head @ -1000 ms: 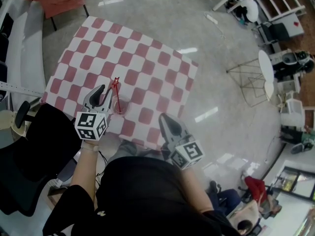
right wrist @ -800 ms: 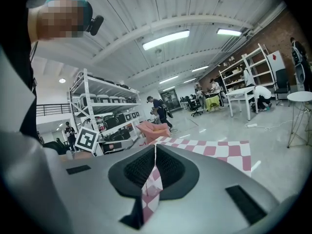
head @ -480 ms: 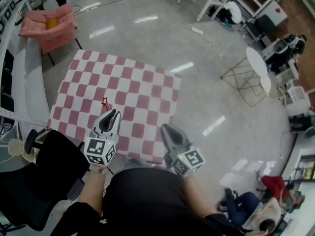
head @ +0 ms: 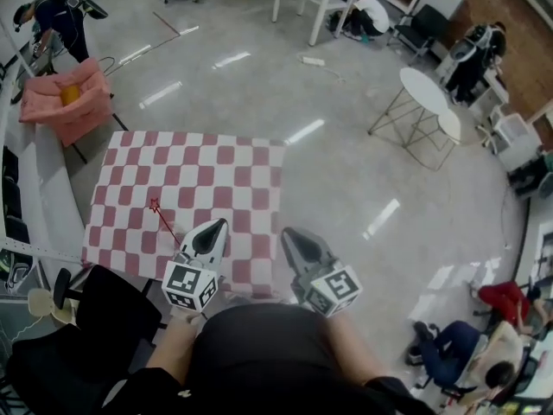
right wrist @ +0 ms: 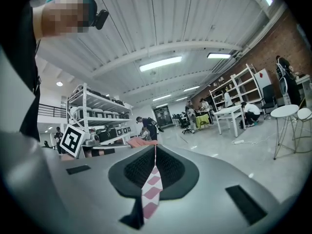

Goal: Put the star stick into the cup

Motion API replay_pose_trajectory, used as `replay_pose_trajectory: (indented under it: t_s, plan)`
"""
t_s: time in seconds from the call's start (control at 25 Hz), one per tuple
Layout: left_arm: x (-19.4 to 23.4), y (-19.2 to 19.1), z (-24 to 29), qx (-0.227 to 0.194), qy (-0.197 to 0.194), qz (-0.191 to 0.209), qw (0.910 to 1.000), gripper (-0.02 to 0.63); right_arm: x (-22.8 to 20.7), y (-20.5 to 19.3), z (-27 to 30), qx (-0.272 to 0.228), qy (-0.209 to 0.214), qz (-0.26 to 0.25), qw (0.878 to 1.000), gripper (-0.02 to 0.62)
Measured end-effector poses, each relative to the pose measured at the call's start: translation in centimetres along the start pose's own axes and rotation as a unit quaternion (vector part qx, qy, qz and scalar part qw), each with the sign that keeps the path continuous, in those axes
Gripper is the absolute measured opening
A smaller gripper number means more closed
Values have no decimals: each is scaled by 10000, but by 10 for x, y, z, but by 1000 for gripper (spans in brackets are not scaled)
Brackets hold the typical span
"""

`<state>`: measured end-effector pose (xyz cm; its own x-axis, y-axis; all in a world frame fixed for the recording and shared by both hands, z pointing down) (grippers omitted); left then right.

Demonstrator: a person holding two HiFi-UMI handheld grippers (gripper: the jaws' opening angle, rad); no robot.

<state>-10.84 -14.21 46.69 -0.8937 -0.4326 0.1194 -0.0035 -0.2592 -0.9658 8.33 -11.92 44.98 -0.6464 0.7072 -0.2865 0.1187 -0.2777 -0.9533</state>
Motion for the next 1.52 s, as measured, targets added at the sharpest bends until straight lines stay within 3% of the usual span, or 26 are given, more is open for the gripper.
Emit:
replay_pose_trajectory:
  t_s: [0.68,1.52]
  plan:
    - [-126,0,49,194,-1185,168,9926,40,-52,11,-95,-375,-726,-50,9966,21]
    - [-155,-5,62,334,-1431,231,9889,41,-61,6,-117,-314,-927,-93,9952,21]
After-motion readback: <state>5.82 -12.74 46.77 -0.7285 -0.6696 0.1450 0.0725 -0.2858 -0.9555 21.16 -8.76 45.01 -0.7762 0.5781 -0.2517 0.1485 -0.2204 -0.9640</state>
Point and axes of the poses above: the fingertips, and each gripper's own axes: z forward along the fingers, x to its left, y out of its top, the point moved 5 cm from there along -z, backward along the fingers, and after that the axes turned 7 degrees about y, right-handed, at the moved point
